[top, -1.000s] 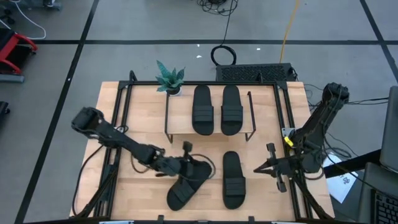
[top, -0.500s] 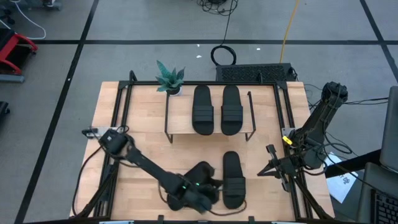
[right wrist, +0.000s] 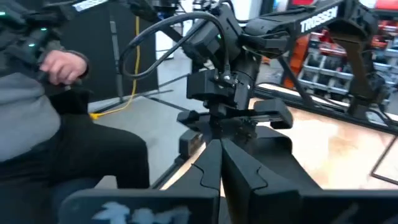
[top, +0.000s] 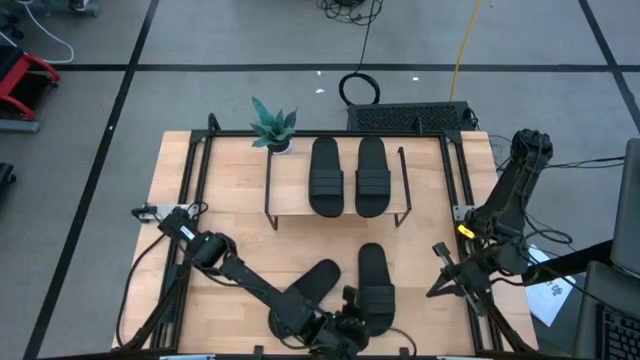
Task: Pick and place slides into the shelf
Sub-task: Put the right slide under the shelf
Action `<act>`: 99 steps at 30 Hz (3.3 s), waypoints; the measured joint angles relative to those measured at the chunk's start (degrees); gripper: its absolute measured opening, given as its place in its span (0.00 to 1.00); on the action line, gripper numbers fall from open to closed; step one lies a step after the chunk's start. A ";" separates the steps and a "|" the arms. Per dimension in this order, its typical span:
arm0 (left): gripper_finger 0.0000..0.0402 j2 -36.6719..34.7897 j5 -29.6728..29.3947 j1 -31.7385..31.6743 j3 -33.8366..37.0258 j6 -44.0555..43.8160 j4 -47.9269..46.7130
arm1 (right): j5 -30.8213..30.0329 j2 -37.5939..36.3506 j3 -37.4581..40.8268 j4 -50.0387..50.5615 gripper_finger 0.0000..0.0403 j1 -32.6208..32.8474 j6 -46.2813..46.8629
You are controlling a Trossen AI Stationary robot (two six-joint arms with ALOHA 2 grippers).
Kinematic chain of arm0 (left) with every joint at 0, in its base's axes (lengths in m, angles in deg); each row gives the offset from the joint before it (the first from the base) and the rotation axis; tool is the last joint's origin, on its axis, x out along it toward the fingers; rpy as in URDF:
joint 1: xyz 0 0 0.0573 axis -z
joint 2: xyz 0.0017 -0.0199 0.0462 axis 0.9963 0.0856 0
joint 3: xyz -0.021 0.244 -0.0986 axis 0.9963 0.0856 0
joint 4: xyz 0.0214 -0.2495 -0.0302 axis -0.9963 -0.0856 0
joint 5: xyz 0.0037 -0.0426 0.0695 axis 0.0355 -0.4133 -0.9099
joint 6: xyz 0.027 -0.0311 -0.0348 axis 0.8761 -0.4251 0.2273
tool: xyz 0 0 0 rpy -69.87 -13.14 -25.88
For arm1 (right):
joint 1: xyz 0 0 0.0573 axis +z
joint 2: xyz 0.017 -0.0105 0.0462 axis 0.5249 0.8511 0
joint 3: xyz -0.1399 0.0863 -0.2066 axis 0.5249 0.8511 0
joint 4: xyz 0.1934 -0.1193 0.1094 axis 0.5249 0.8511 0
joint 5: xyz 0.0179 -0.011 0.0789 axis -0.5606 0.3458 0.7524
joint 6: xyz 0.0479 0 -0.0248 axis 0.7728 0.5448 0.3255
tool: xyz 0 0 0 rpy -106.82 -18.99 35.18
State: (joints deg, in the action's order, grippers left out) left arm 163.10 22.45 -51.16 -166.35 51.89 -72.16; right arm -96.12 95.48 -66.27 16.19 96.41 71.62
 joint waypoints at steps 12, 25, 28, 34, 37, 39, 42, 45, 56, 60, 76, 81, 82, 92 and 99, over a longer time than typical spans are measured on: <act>0.67 0.00 1.89 -1.02 0.59 -0.96 0.33 | -0.15 -0.82 0.00 -0.43 0.00 1.01 -1.65; 0.89 1.73 3.45 -2.51 0.59 -2.50 1.32 | -0.20 -0.80 0.00 -0.42 0.00 1.01 -0.26; 0.89 3.10 1.99 -2.68 0.63 -1.52 2.00 | -0.26 -0.80 0.26 -0.47 0.00 1.01 0.24; 0.89 4.17 -4.50 -3.67 0.66 -1.00 3.10 | -0.59 -0.78 1.43 -2.81 0.00 0.99 0.23; 0.89 4.13 -4.47 -4.35 0.66 -0.87 2.36 | -0.53 -0.78 1.62 -3.42 0.00 0.99 0.15; 0.89 4.13 -4.00 -4.89 0.66 -0.87 0.82 | -0.52 -0.78 1.62 -3.43 0.00 0.99 0.15; 0.89 4.90 -3.67 -5.81 0.61 -1.55 -1.30 | -0.50 -0.78 1.62 -3.42 0.00 0.99 0.24; 0.89 6.24 -3.66 -6.30 0.55 -1.22 -1.87 | -0.50 -0.63 1.62 -3.43 0.00 0.99 0.24; 0.42 7.13 -5.48 -5.73 0.55 3.72 -0.86 | -0.44 -0.32 1.66 -3.41 0.00 0.97 0.08; 0.13 6.88 -7.73 -4.82 0.70 5.19 -0.87 | -0.41 -0.28 1.66 -3.39 0.00 0.97 0.09; 0.01 6.86 -25.70 -3.86 -3.06 -6.82 -4.42 | -0.20 -0.23 1.66 -3.41 0.00 0.99 0.26; 0.01 6.86 -24.04 -6.55 -3.06 -7.76 -5.07 | -0.20 -0.23 1.66 -3.41 0.00 0.99 0.28; 0.01 6.86 -24.04 -7.08 -3.06 -7.76 -5.27 | -0.20 -0.23 1.66 -3.41 0.00 0.99 0.28; 0.01 6.84 -24.02 -12.59 -3.06 -8.91 -9.55 | -0.17 -0.23 1.66 -3.41 0.00 0.99 0.28; 0.02 6.75 -19.84 -15.36 -3.08 -2.60 -9.73 | -0.15 -0.23 1.66 -3.41 0.00 0.99 0.28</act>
State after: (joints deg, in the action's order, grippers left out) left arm 169.85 2.61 -66.52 -169.43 49.29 -81.89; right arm -96.27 95.25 -64.61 12.78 97.40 71.90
